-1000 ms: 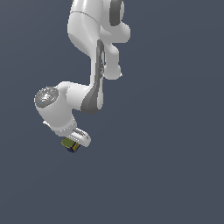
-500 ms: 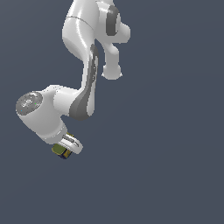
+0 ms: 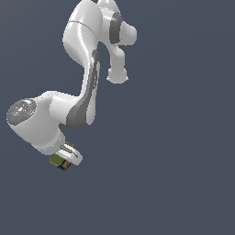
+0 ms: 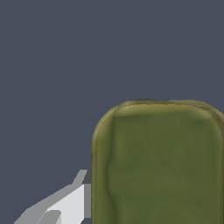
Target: Pick up the object and move it to a goal position.
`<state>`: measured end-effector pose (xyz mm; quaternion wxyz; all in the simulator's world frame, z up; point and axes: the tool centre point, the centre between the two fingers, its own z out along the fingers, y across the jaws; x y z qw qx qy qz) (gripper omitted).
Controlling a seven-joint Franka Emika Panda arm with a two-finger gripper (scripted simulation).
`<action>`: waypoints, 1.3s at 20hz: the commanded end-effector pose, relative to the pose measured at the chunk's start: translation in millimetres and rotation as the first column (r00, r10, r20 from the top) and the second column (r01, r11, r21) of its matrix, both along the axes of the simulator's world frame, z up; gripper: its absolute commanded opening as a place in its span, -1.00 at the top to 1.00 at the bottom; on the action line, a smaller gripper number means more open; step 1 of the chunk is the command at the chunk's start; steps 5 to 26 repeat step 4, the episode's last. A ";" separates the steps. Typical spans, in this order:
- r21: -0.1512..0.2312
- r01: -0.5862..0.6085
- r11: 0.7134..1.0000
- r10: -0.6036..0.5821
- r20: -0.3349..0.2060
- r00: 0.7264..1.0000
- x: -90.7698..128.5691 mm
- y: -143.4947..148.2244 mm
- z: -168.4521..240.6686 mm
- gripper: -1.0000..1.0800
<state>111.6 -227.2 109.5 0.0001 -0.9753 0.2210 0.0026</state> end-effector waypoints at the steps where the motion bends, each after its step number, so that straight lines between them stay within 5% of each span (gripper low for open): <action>1: -0.001 0.000 1.000 0.000 0.005 1.000 3.1 -1.5 3.7 1.00; 26: -0.001 0.000 1.000 0.000 0.005 1.000 3.7 -1.9 3.8 1.00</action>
